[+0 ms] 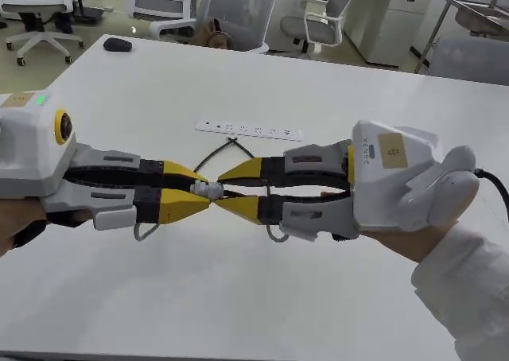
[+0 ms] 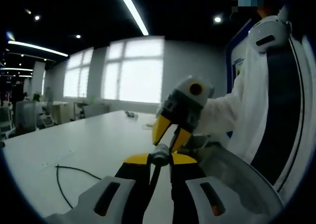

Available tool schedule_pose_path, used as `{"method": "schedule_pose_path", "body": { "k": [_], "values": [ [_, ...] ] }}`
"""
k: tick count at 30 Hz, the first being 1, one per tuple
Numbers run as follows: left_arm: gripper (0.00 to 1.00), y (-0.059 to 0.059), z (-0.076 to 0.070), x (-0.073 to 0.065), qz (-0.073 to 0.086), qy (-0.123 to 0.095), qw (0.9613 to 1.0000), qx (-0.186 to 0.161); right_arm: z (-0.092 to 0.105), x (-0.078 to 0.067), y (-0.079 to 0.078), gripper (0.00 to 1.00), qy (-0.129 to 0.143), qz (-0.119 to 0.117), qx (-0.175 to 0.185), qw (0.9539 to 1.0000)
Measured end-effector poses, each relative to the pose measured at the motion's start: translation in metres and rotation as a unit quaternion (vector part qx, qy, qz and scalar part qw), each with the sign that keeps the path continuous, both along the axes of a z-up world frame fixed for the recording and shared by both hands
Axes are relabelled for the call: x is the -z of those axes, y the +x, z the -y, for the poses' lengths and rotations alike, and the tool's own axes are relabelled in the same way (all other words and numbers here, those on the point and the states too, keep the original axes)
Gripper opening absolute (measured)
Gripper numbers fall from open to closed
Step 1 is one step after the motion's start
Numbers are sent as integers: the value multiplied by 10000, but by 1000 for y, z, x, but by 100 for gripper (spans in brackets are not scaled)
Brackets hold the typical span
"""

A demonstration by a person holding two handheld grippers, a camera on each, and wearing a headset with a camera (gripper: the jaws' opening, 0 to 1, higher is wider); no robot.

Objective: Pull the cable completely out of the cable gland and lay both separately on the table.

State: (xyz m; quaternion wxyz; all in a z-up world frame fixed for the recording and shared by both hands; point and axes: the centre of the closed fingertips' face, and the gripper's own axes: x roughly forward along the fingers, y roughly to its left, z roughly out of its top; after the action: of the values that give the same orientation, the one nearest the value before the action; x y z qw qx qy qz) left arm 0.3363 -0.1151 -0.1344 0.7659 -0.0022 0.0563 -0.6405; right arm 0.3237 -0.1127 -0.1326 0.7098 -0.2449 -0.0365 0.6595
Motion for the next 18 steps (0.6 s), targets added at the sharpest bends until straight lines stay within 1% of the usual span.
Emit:
{"method": "schedule_pose_path", "body": {
  "k": [1, 2, 3, 4, 5, 6, 7, 8, 9, 10, 11, 12, 13, 14, 15, 16, 17, 18],
  "values": [
    [15, 0, 0, 1, 142, 74, 9999, -5, 1, -1, 2, 11, 135, -242, 36, 9996],
    [15, 1, 0, 0, 267, 109, 9996, -35, 3, -2, 3, 11, 342, -624, 55, 9975],
    [15, 0, -1, -1, 301, 111, 9995, -32, 4, -3, 2, 12, 487, -1042, 38, 9934],
    [15, -1, -1, -2, 330, 96, 9994, -31, 6, -6, 6, 14, 743, -1520, 134, 9855],
    [15, 0, -2, -4, 430, 88, 9990, -48, 8, -9, 9, 16, 909, -1700, 155, 9811],
    [15, -1, -3, -5, 504, 99, 9987, -38, 9, -11, 9, 19, 1034, -1952, 144, 9752],
    [15, -1, -4, -7, 620, 122, 9980, -11, 11, -12, 11, 19, 1134, -2229, 160, 9681],
    [15, -2, -4, -8, 665, 126, 9977, -3, 11, -13, 12, 20, 1177, -2282, 149, 9664],
    [15, -2, -4, -9, 731, 131, 9972, 6, 12, -14, 11, 20, 1264, -2464, 103, 9608],
    [15, -2, -3, -10, 782, 126, 9969, 3, 12, -15, 10, 20, 1303, -2576, 73, 9574],
    [15, -2, -3, -11, 818, 118, 9966, 2, 11, -15, 8, 20, 1313, -2752, 18, 9524],
    [15, -2, -3, -11, 873, 122, 9961, -6, 11, -15, 7, 21, 1319, -2844, 10, 9496],
    [15, -3, -3, -12, 896, 122, 9959, 10, 9, -15, 5, 22, 1304, -2905, -35, 9479],
    [15, -3, -2, -12, 929, 131, 9956, 27, 8, -15, 3, 23, 1304, -3003, -66, 9449],
    [15, -4, -1, -11, 970, 152, 9952, 44, 5, -17, 1, 23, 1342, -3120, -116, 9405],
    [15, -5, 0, -11, 989, 175, 9949, 70, 4, -17, 1, 23, 1370, -3166, -128, 9385],
    [15, -6, 1, -10, 1009, 185, 9947, 79, 3, -16, 2, 22, 1351, -3174, -114, 9385],
    [15, -6, 1, -10, 1017, 192, 9946, 87, 2, -16, 3, 19, 1371, -3179, -119, 9381]
  ]
}}
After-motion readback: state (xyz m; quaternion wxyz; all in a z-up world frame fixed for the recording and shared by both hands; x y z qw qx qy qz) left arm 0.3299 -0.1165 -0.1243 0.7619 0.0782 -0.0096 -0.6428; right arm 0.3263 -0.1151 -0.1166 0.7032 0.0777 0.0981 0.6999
